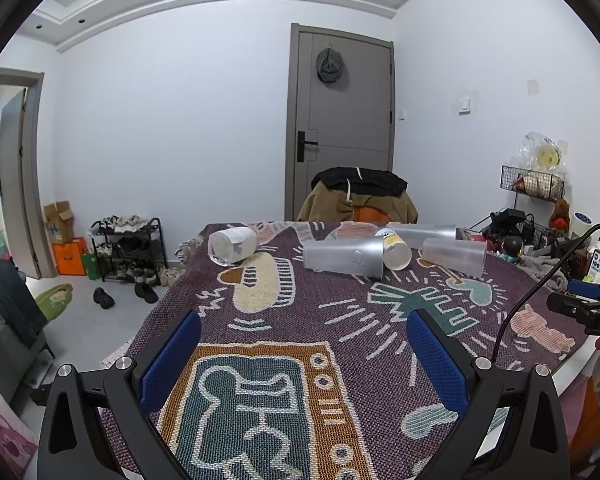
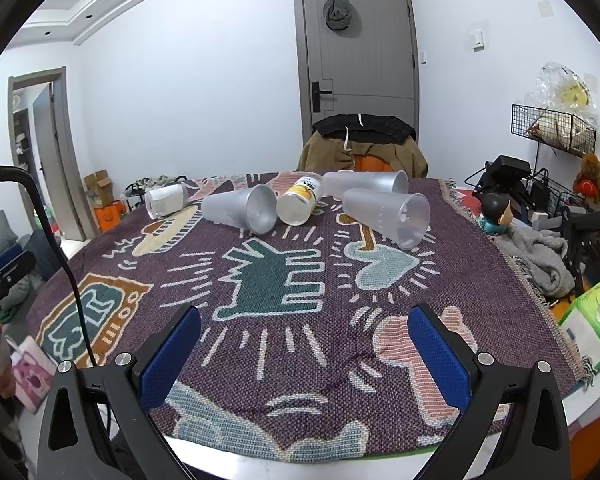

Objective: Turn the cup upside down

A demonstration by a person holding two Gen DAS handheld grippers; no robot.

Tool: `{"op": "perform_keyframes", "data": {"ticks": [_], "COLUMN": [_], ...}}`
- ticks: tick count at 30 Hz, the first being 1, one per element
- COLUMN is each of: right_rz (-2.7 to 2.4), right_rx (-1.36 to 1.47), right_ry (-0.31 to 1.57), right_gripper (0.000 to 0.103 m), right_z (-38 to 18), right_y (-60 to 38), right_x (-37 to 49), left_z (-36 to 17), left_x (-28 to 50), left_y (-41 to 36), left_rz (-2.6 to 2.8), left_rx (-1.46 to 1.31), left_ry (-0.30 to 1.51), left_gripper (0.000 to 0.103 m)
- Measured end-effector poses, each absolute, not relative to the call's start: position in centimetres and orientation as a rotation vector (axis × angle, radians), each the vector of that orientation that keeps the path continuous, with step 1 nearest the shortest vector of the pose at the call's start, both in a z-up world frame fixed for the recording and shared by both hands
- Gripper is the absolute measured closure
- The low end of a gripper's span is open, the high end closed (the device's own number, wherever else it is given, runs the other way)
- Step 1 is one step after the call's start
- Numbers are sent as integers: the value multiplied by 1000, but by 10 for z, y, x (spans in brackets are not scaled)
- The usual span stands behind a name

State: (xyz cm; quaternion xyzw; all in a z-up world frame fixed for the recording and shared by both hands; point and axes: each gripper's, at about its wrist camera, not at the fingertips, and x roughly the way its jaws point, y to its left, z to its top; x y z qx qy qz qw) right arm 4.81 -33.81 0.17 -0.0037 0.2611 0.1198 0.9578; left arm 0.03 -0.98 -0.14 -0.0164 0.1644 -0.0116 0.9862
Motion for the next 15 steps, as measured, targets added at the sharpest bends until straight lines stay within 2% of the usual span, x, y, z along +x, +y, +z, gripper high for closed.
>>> {"op": "perform_keyframes", "data": {"ticks": [15], "right_rz": [240], "right_rx": [-10], "right_ry": [535], "right_gripper": [0], "right_z": [0], "right_y": [-339], "right_x": [48], "left_z": [-3], "left_x": [-1], "left_y": [-8], "left_rz": [-16], "left_rx": [-30], "left_ry": [332], "left_gripper": [0]}}
